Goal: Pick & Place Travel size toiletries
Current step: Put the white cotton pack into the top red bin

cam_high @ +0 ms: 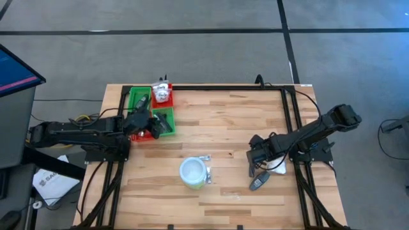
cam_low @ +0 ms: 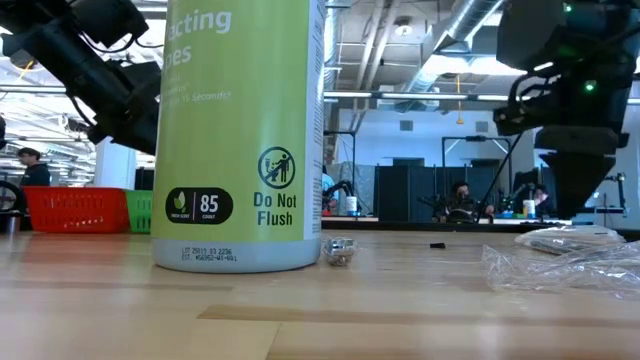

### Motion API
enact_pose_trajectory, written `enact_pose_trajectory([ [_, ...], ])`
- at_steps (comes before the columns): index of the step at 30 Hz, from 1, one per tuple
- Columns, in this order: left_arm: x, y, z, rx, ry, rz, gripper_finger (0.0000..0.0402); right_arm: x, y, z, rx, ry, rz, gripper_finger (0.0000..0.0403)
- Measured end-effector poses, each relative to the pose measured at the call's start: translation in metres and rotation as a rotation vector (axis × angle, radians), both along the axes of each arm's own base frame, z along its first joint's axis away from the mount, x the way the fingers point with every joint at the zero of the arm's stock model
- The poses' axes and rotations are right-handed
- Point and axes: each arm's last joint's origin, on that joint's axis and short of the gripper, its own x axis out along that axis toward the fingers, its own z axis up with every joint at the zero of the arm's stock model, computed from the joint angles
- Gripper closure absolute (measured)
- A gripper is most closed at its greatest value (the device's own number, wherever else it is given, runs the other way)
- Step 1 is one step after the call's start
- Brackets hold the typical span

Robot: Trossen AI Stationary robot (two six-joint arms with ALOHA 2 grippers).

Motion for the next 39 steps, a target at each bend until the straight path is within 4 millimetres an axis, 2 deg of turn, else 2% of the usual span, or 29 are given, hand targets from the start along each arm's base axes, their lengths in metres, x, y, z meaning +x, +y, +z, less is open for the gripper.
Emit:
enact_pose_trajectory([
  [14,0.001,0.0,0.002,0.014,-0.012,-0.01,0.0307,-0.01,0.0,-0.016,0.012,0.013,-0.003,0.029],
  [18,0.002,0.0,0.002,0.015,-0.015,-0.01,0.0307,-0.01,0.0,-0.017,0.015,0.008,-0.003,0.0321],
  [22,0.002,0.0,0.002,0.016,-0.021,-0.01,0.0307,-0.01,0.001,-0.017,0.027,0.011,-0.002,0.0387],
  [28,0.002,0.0,0.002,0.017,-0.023,-0.01,0.0307,-0.009,0.0,-0.016,0.031,0.014,-0.001,0.0401],
  [32,0.002,0.0,0.003,0.018,-0.029,-0.01,0.0307,-0.004,0.002,-0.006,0.027,0.021,0.02,0.0402],
  [39,0.003,0.001,0.004,0.03,-0.029,-0.02,0.0307,0.015,0.004,0.032,-0.051,-0.011,0.098,0.0402],
])
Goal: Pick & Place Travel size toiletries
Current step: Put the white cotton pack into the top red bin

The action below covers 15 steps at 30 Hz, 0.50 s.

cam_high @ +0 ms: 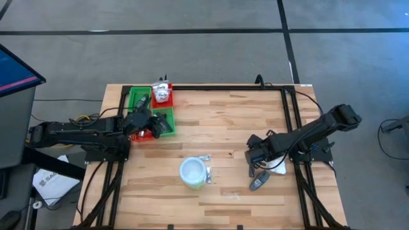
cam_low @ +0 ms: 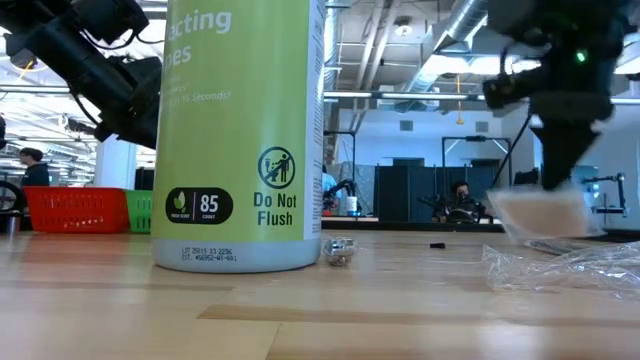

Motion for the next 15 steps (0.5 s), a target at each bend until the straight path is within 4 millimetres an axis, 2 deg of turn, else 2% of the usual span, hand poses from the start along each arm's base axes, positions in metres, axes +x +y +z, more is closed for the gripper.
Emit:
enact_pose_trajectory([
  [11,0.008,0.0,0.01,0.055,-0.082,-0.084,0.0307,0.031,-0.016,0.064,-0.229,-0.13,0.091,0.0403],
  [15,0.012,0.0,0.017,0.083,-0.151,-0.139,0.0307,0.044,-0.023,0.077,-0.295,-0.207,0.127,0.0403],
])
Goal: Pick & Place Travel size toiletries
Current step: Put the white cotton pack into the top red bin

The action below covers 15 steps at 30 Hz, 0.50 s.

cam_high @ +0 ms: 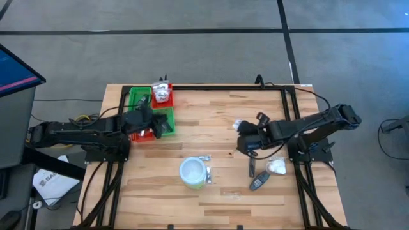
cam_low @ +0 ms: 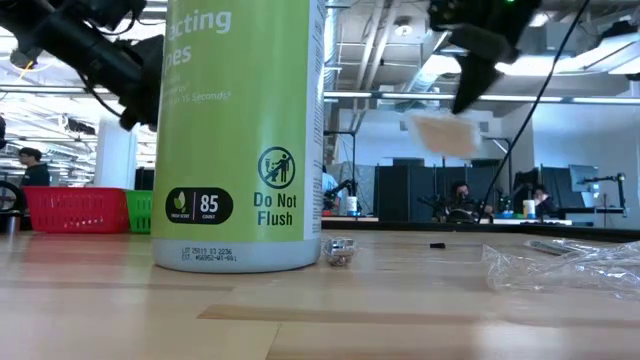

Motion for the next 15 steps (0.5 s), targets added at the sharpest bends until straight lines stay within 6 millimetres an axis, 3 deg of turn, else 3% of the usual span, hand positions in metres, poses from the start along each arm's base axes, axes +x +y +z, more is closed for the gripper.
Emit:
enact_pose_trajectory([
  [8,0.008,-0.003,0.015,0.135,-0.089,-0.209,0.0307,0.031,-0.015,0.016,-0.081,-0.177,0.16,0.0403],
  [15,0.01,-0.003,0.023,0.207,-0.148,-0.224,0.0307,0.054,-0.024,0.037,-0.132,-0.392,0.309,0.0403],
])
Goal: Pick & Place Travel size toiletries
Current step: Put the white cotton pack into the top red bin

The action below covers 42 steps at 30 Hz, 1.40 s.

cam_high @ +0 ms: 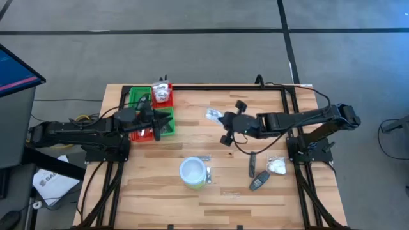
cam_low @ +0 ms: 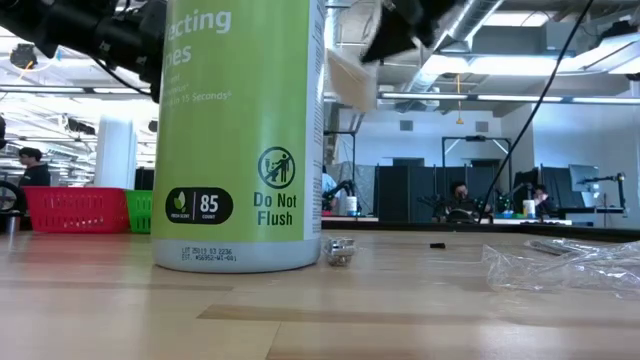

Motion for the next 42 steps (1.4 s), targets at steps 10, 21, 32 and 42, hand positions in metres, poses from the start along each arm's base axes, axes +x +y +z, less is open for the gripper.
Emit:
enact_pose_trajectory([
  [10,0.01,-0.002,0.014,0.042,-0.168,-0.136,0.0307,0.017,-0.007,0.027,-0.016,-0.264,0.283,0.0403],
  [21,0.043,0.001,0.008,0.113,-0.266,-0.258,0.0297,0.034,-0.004,0.026,-0.02,-0.378,0.407,0.0403],
  [32,0.055,0.0,0.008,0.169,-0.354,-0.372,0.0235,0.039,-0.004,0.022,-0.022,-0.389,0.456,0.0403],
  [42,0.055,-0.002,0.013,0.197,-0.42,-0.406,0.0258,0.039,-0.005,0.022,-0.016,-0.392,0.476,0.0403],
])
